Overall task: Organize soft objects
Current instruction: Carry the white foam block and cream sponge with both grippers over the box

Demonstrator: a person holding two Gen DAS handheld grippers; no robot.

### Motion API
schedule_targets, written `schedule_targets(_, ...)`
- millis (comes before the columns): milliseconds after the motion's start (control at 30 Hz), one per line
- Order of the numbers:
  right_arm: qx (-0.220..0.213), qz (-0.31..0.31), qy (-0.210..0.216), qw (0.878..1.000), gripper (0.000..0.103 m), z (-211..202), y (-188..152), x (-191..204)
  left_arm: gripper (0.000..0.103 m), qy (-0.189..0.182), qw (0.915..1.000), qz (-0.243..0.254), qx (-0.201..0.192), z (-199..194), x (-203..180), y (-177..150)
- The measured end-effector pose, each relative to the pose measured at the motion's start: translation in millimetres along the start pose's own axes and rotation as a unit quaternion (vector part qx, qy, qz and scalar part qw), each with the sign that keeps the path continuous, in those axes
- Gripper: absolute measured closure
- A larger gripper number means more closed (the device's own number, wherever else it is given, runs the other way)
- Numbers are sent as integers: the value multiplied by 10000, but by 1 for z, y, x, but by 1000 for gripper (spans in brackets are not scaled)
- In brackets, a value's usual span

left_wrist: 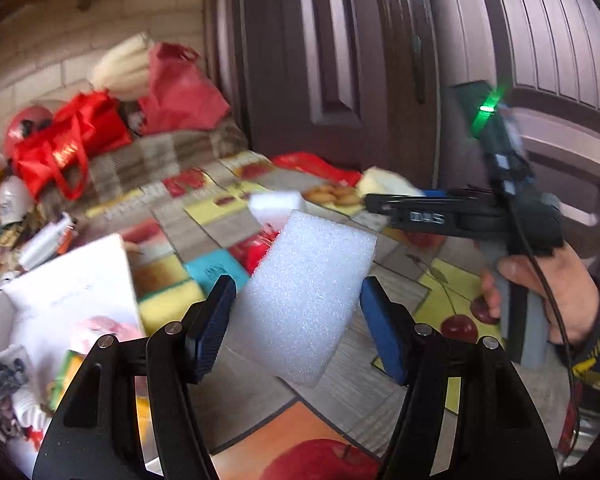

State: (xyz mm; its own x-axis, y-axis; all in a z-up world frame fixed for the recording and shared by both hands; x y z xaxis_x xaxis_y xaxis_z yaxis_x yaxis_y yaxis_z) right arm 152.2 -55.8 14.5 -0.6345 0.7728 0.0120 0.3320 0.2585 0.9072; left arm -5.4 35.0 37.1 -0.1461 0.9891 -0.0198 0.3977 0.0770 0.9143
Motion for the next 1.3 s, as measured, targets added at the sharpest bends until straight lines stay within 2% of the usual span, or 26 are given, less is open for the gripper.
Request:
schedule_targets(133, -525, -364, -171, 9978, 44, -20, 4, 18, 38, 215, 9997, -3, -130, -4, 3, 2)
schedule_targets(600, -580, -609, 503, 9952, 44, -27, -1, 79, 38, 503, 9970, -477, -343, -28, 37, -6)
schedule_targets(767, -565, -884, 839, 9909, 44, -31, -5, 110, 38, 749, 9942, -627, -447, -53, 62, -15)
schedule_targets(900, -514, -1124, 1109, 9861, 44, -32, -9, 139, 38, 1254, 9855, -1032, -502, -83, 110, -29)
schedule_targets(1033, -520, -1470, 1432, 9773, 44, -36, -13, 173, 38, 1916, 9683, -1517, -521, -113, 167, -45)
schedule_targets(1100, -488, -1652, 1553, 9727, 44, -36, -16, 188, 38, 2113, 9609, -1725, -477, -123, 189, -53)
schedule_targets(1200, -412, -2025, 1664, 9641, 44, -36, -20, 206, 38, 2220, 9550, -1920, -421, -132, 208, -62)
schedule_targets(1300, -270, -2314, 1791, 9558, 44, -33, -26, 220, 38, 2161, 9565, -1942, -270, -126, 212, -66)
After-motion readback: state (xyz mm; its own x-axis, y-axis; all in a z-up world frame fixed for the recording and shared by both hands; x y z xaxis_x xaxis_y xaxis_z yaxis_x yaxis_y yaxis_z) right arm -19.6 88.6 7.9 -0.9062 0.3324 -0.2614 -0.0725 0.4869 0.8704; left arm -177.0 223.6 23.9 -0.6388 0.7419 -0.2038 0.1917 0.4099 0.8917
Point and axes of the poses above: each gripper's, at about its wrist camera, not at the fingertips, and z roughly the way its jaws point, x to its left, y to its top, the point moved 4 cm from there along z, roughly the way its jaws point, and after that the axes turned 6 degrees about -z, right-handed, at the moved point
